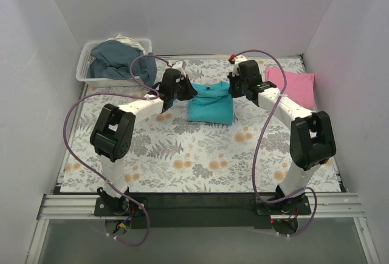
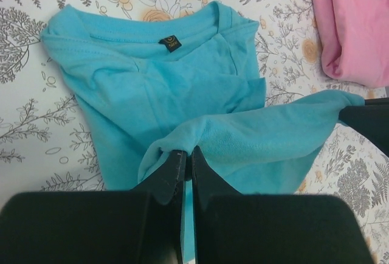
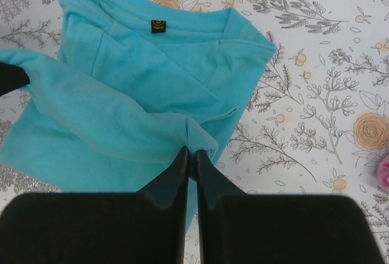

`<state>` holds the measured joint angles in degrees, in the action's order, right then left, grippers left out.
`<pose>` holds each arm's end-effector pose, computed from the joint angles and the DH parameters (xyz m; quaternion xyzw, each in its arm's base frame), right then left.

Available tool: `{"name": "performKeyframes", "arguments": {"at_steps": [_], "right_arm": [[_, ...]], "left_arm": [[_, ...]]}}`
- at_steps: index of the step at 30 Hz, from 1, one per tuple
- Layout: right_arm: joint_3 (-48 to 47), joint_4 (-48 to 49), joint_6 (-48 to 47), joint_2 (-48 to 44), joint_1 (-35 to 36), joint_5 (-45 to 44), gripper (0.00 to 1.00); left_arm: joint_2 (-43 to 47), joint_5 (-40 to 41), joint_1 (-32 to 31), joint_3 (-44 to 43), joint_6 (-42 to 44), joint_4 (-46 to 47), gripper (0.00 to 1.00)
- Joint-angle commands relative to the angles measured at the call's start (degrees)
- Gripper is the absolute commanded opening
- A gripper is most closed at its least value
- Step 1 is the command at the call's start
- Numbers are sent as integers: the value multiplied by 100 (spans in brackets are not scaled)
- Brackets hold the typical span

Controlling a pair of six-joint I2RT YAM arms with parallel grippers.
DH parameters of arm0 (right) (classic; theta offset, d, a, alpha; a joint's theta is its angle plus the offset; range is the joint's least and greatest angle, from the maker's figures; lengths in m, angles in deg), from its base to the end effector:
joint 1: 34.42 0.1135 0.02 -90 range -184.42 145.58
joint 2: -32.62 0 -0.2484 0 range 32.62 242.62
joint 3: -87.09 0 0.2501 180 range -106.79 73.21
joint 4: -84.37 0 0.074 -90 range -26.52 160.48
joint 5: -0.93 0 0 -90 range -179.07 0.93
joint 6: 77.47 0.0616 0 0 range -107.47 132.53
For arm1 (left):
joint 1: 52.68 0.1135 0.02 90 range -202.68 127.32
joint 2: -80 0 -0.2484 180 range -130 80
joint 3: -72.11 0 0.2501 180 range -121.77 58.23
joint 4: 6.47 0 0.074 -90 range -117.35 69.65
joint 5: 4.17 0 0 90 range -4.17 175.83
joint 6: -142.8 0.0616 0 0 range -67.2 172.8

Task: Fold and stack the t-shirts
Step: Fold the tshirt

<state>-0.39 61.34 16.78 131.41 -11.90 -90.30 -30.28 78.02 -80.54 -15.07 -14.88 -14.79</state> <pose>0.3840 0.1578 0.2334 -0.1354 0.8739 0.0988 0.4563 0.3951 -0.2183 0.1780 -0.2650 0.8295 -0.4013 0.2841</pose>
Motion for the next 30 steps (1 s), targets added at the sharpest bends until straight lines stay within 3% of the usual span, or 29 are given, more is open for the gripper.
{"name": "performKeyframes", "arguments": {"at_steps": [1,23,24,25,26,29,30], "right_arm": [[-470,203,-152,141,-99,80,1],[-1894,203,-258,1863,-354,352,1],[-1947,211,-241,1916,-363,343,1],[-2060,212,-223,1978,-371,352,19],[-2131,203,-232,1996,-380,343,32],[-2281,177,-232,1838,-398,264,60],[-2273,176,-223,1751,-407,229,67]], "left_arm": [[7,-106,105,-360,141,-82,0],[-1180,-80,404,-1538,220,-240,0],[-1189,-63,404,-1617,211,-266,3],[-1189,-1,413,-1678,211,-266,10],[-1163,34,404,-1731,220,-275,32],[-917,385,413,-1916,246,-354,64],[-838,464,404,-1942,264,-354,89]]}}
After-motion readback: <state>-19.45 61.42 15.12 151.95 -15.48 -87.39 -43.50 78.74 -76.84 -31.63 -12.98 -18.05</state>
